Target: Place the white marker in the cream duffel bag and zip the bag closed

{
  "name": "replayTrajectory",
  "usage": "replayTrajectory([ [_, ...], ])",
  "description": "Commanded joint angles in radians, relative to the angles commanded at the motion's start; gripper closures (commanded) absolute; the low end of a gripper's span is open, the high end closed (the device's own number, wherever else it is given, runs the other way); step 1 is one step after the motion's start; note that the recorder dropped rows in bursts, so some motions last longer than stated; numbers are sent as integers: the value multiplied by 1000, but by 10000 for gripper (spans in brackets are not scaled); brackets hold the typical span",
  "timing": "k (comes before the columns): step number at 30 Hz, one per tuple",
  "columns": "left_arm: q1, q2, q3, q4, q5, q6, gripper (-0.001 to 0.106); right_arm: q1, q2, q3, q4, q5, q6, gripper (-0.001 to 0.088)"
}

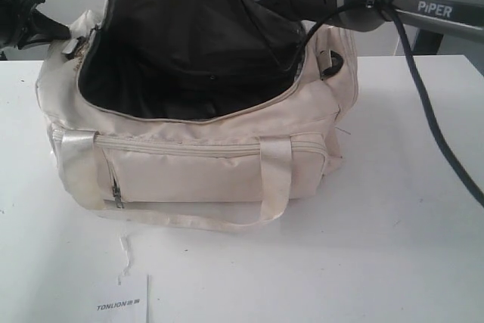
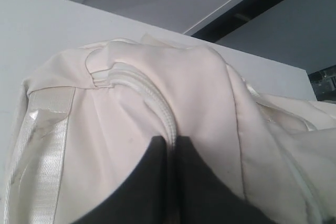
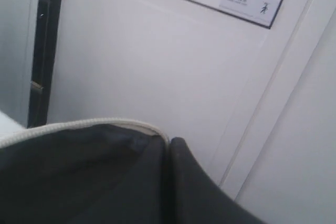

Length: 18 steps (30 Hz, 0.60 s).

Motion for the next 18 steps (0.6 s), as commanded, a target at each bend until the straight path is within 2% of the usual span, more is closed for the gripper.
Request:
replayTrajectory([
  [5, 0, 0, 0, -21, 0, -2, 1053, 0, -24, 0, -3, 172, 0, 868],
  [12, 0, 0, 0, -64, 0, -2, 1053, 0, -48, 0, -53, 343, 0, 868],
  [18, 0, 0, 0, -71, 10, -4, 1053, 0, -48, 0, -190, 489, 0, 868],
])
